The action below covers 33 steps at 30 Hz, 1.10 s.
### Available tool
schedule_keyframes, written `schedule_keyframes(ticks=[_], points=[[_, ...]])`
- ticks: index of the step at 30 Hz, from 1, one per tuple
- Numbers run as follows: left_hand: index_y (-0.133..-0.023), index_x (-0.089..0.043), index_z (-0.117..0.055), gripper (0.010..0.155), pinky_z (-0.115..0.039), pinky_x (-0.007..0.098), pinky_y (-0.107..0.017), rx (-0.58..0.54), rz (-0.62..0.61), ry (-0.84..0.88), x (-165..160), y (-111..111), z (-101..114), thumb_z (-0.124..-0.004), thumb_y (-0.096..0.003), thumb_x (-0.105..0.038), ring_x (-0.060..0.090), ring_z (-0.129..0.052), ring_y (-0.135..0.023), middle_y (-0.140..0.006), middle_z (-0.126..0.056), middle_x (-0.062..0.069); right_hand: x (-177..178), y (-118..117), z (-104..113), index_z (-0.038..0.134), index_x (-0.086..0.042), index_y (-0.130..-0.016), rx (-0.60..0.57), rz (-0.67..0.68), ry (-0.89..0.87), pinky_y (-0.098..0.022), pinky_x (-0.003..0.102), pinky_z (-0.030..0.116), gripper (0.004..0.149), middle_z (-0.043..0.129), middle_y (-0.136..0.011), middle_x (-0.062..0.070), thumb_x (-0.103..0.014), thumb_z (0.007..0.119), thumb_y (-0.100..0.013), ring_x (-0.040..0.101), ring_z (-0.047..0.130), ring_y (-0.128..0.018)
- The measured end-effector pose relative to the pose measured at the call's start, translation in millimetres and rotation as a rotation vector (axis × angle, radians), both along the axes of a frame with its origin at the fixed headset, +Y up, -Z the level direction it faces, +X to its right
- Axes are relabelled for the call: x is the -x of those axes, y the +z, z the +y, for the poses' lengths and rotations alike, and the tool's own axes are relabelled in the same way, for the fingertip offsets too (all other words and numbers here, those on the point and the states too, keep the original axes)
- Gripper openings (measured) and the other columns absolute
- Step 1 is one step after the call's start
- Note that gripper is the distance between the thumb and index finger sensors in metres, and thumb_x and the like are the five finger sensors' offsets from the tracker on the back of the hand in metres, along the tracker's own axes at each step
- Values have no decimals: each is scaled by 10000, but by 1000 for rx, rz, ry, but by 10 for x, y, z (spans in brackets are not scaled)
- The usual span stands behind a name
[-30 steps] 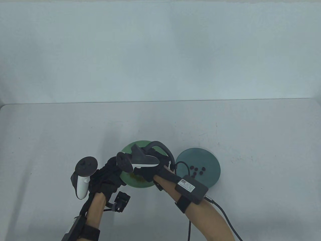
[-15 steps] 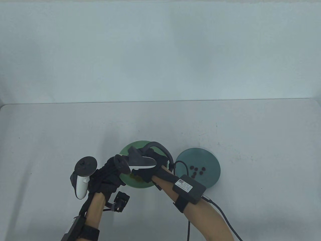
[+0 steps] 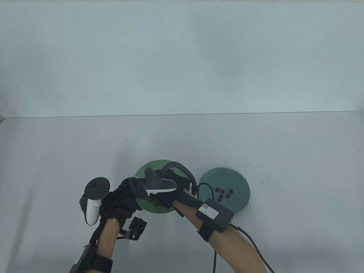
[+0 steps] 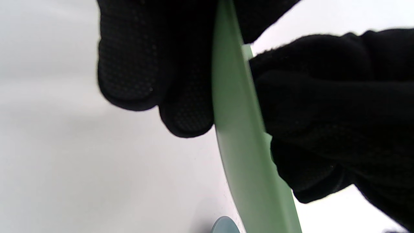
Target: Pick cranberries with hand pinch into plate
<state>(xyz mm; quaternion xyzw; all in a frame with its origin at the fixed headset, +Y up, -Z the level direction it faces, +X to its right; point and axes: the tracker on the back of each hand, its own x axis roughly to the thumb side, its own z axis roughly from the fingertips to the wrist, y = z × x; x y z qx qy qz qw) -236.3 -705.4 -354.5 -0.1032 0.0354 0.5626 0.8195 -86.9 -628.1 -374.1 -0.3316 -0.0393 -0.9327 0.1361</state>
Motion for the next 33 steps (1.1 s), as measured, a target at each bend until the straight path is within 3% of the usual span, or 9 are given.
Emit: schedule_keyframes(ticks=[5, 21, 33], points=[[-1060, 48, -495, 573, -954, 358, -423, 5, 6, 8, 5, 1, 1, -680, -583, -211, 207, -1106, -500, -821, -836, 187, -4, 33, -25, 797, -255, -923, -42, 17, 1, -385, 325, 871, 466, 931, -473, -129, -469, 758, -511, 72, 967, -380], [-1062, 43, -494, 573, -956, 352, -422, -1, 8, 5, 10, 0, 15, -678, -584, -214, 199, -1106, -502, -825, -836, 180, 7, 33, -11, 828, -241, -886, -28, 22, -37, -385, 325, 869, 438, 933, -467, -116, -454, 774, -507, 73, 964, -377], [-1062, 42, -492, 573, -954, 353, -424, 1, 10, -5, 11, 7, 10, -678, -584, -214, 199, -1105, -503, -825, -836, 178, -155, 38, 364, 831, -239, -884, -72, -7, -118, -383, 323, 870, 439, 932, -465, -118, -457, 773, -508, 72, 964, -375]])
